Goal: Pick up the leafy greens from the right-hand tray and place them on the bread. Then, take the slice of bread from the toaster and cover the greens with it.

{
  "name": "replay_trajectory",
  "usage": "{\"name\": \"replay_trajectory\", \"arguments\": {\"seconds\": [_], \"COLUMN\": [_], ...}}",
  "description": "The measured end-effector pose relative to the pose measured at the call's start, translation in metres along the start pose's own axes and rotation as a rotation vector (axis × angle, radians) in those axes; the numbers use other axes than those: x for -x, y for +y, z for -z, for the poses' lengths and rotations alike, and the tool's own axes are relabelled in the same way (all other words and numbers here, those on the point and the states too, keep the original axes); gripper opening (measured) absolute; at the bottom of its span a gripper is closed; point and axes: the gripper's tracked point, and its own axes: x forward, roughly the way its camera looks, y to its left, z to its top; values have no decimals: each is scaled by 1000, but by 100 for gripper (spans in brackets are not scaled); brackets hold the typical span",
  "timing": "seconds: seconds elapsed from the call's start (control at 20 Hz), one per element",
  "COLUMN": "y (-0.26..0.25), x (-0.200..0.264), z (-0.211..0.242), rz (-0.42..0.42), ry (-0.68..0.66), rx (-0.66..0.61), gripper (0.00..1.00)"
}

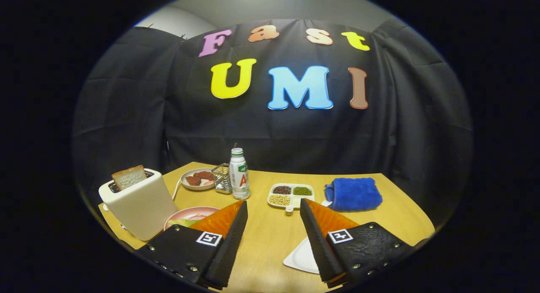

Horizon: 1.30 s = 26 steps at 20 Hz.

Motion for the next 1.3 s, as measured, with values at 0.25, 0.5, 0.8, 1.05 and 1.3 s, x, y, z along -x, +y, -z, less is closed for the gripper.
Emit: {"name": "replay_trajectory", "arguments": {"seconds": [0.25, 0.5, 0.8, 1.05, 1.3], "y": [-44, -36, 14, 67, 133], "x": [44, 77, 87, 70, 46], "z": [-18, -20, -37, -50, -52], "rz": [82, 24, -113, -228, -335], "ry": [-36, -40, -67, -67, -44], "rx": [-9, -28, -9, 30, 45], "gripper": [77, 77, 77, 77, 77]}}
